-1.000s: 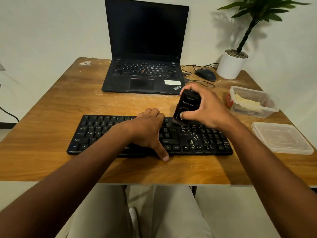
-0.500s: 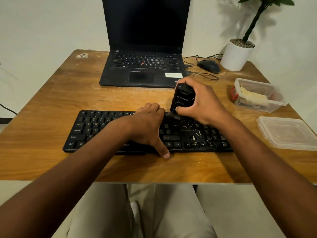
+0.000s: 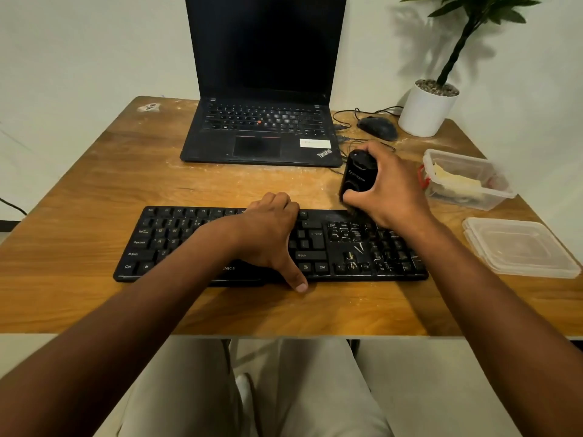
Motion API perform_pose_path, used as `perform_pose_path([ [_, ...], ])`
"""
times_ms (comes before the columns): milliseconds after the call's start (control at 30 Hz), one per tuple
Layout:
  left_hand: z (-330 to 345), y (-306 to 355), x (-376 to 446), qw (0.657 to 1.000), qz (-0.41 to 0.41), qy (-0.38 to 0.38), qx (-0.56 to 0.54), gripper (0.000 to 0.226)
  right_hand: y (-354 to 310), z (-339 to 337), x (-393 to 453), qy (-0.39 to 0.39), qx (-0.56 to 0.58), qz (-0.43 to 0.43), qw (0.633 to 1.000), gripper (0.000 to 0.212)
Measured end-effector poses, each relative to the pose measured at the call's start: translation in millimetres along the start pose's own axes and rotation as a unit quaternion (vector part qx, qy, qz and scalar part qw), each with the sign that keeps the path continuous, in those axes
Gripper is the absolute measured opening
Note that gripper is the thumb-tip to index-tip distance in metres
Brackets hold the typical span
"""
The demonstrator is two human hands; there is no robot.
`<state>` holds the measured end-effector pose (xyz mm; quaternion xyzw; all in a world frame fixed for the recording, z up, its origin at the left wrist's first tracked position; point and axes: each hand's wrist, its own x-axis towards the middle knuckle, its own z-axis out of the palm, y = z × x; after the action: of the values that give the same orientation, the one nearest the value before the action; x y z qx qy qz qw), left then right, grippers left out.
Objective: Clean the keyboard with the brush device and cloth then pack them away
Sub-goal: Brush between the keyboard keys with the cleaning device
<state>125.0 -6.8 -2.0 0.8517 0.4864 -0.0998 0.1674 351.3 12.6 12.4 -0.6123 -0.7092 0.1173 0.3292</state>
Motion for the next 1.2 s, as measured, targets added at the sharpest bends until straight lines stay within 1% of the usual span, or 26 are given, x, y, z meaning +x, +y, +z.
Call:
perform_pose_path([
  [67, 0, 1, 0, 1.0, -0.001, 0.0, -0.002, 0.132, -2, 2, -1, 0.021, 0.035, 0.001, 0.999, 0.062],
  [133, 0, 1, 0, 1.0, -0.002, 0.0, -0.006, 0.131, -5, 10, -7, 0.005, 0.067, 0.001, 0.998, 0.063],
  [200, 0, 1, 0, 1.0, -0.003, -0.002, -0.009, 0.131, -1, 14, -12, -0.011, 0.056, -0.013, 0.998, 0.062],
  [300, 0, 1, 0, 1.0, -0.004, -0.002, -0.006, 0.131, 8, 3, -7, 0.001, -0.012, -0.014, 1.0, 0.059],
  [333, 0, 1, 0, 1.0, -0.003, -0.003, -0.005, 0.131, 11, -1, -4, 0.01, -0.015, -0.006, 1.0, 0.059],
  [400, 0, 1, 0, 1.0, -0.003, -0.002, -0.005, 0.13, 10, -2, -2, 0.016, 0.026, 0.004, 1.0, 0.06],
  [500, 0, 1, 0, 1.0, -0.002, -0.002, -0.005, 0.129, 3, 2, -7, -0.036, 0.079, -0.012, 0.996, 0.056],
  [567, 0, 1, 0, 1.0, -0.002, -0.003, -0.004, 0.13, 2, -3, -7, -0.078, 0.064, -0.017, 0.995, 0.057],
  [600, 0, 1, 0, 1.0, -0.002, -0.003, -0.005, 0.13, 3, -6, -4, -0.087, 0.048, -0.016, 0.995, 0.059],
  [667, 0, 0, 0, 1.0, -0.003, -0.004, -0.005, 0.131, 4, -11, 2, -0.08, 0.032, -0.011, 0.996, 0.061],
  [733, 0, 0, 1, 1.0, -0.004, -0.004, -0.004, 0.133, 1, -8, 3, -0.08, 0.044, -0.018, 0.996, 0.061],
  [833, 0, 0, 1, 1.0, -0.007, -0.006, -0.008, 0.133, -2, -3, 0, -0.122, 0.077, -0.042, 0.989, 0.062],
  [933, 1, 0, 1, 1.0, -0.006, -0.004, -0.004, 0.133, 5, -17, 2, -0.16, 0.062, -0.041, 0.984, 0.062],
  [1033, 1, 0, 1, 1.0, -0.005, -0.005, -0.002, 0.132, 9, -22, 6, -0.14, 0.046, -0.034, 0.988, 0.061],
  [1100, 0, 0, 1, 1.0, -0.006, -0.006, -0.004, 0.132, 4, -13, 5, -0.134, 0.066, -0.041, 0.988, 0.061],
  [1200, 0, 0, 1, 1.0, -0.006, -0.007, -0.007, 0.132, 2, -9, 2, -0.164, 0.096, -0.048, 0.981, 0.062],
])
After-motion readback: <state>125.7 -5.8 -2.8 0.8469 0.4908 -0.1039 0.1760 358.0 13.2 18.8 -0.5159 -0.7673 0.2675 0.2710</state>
